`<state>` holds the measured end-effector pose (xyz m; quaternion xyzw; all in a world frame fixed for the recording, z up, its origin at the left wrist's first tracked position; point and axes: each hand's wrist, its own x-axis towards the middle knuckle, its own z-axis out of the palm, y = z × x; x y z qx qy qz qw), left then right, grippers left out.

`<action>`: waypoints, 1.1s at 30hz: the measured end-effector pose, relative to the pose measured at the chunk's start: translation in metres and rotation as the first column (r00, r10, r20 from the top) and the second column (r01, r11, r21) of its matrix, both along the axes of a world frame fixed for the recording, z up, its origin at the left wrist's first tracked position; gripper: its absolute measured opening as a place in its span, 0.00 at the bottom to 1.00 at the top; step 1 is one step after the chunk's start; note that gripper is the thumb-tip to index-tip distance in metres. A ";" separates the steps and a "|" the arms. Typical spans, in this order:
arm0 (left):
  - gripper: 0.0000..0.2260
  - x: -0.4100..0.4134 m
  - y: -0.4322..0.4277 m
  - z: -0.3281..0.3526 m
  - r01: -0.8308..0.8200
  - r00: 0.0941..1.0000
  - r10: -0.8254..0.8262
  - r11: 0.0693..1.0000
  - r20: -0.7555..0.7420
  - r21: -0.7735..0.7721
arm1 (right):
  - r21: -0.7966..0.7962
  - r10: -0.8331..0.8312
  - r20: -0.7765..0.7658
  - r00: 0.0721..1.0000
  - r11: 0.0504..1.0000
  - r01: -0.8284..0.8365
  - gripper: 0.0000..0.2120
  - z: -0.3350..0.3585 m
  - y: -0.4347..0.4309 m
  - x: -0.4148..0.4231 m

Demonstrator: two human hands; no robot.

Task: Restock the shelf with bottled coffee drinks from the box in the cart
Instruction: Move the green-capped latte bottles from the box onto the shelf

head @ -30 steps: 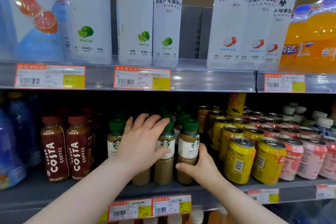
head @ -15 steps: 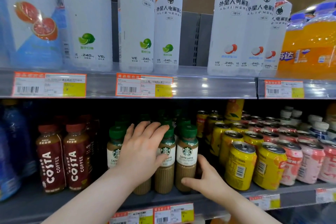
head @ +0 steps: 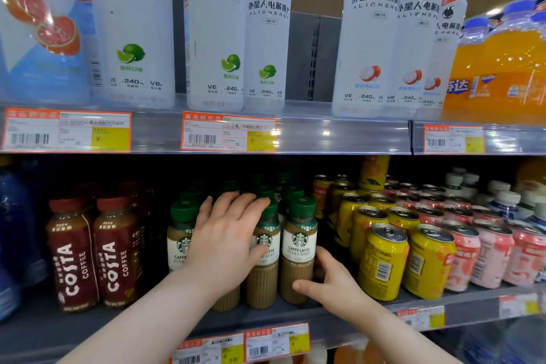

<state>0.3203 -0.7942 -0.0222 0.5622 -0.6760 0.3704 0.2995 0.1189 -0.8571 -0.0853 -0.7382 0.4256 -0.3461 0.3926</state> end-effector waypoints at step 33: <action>0.33 -0.014 0.019 0.020 -0.087 0.989 0.123 0.933 -0.081 0.349 | 0.016 0.047 -0.056 0.997 0.999 -0.046 0.30 0.006 0.002 -0.002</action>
